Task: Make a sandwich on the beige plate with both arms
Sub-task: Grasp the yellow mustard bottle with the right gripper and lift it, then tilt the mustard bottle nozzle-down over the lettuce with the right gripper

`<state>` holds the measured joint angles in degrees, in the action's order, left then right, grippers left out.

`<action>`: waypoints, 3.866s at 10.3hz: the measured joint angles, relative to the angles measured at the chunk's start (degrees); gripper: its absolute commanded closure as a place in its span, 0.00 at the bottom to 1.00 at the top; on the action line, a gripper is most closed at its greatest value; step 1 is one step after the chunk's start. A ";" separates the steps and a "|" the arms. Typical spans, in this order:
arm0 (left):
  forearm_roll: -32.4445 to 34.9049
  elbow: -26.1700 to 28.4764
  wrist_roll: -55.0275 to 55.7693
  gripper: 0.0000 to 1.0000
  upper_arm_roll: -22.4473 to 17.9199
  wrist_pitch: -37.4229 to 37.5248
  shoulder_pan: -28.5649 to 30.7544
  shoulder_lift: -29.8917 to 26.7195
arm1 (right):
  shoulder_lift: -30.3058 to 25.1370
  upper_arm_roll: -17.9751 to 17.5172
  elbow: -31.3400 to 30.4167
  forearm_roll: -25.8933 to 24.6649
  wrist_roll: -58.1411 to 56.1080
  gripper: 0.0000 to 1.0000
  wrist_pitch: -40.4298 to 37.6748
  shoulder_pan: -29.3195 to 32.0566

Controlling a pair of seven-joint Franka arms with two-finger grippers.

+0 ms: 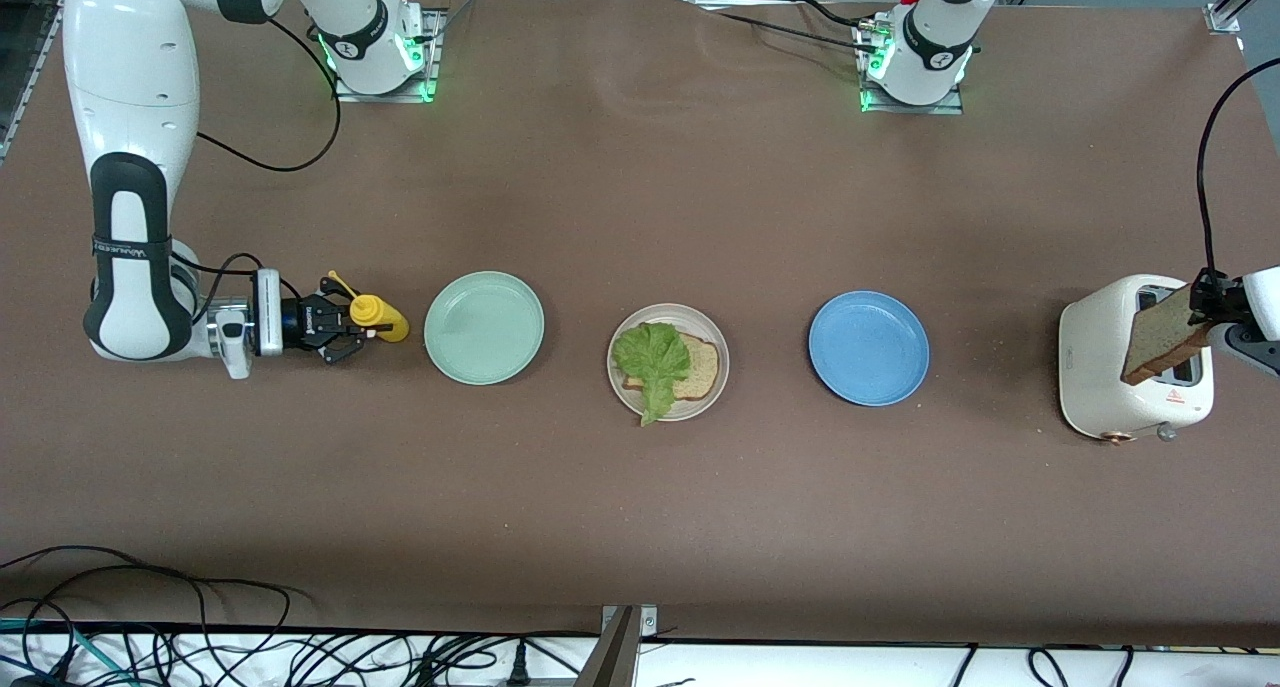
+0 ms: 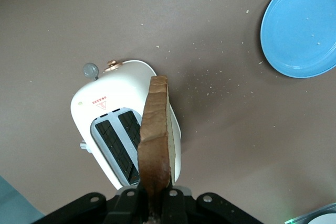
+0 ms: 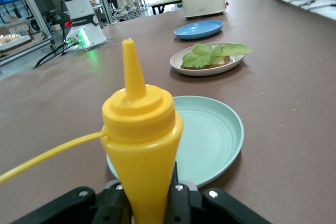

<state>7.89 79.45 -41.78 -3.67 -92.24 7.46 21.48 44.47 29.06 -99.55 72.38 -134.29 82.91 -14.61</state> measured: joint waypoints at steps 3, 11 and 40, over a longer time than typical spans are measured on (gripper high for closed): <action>0.00 0.00 0.00 1.00 0.00 0.03 0.00 0.00 | -0.54 2.99 6.15 -3.22 15.59 1.00 2.23 -5.37; -0.03 -0.01 0.00 1.00 0.01 0.20 -0.53 0.14 | -1.82 20.16 15.91 -23.29 54.30 1.00 11.39 -37.48; -0.09 -0.02 1.03 1.00 0.12 1.70 -2.00 0.32 | 7.04 24.38 30.56 -56.46 98.62 1.00 14.21 -57.59</action>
<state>7.80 79.42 -40.75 -3.55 -90.54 5.46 21.80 51.51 53.44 -68.99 15.91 -35.67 97.12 -72.21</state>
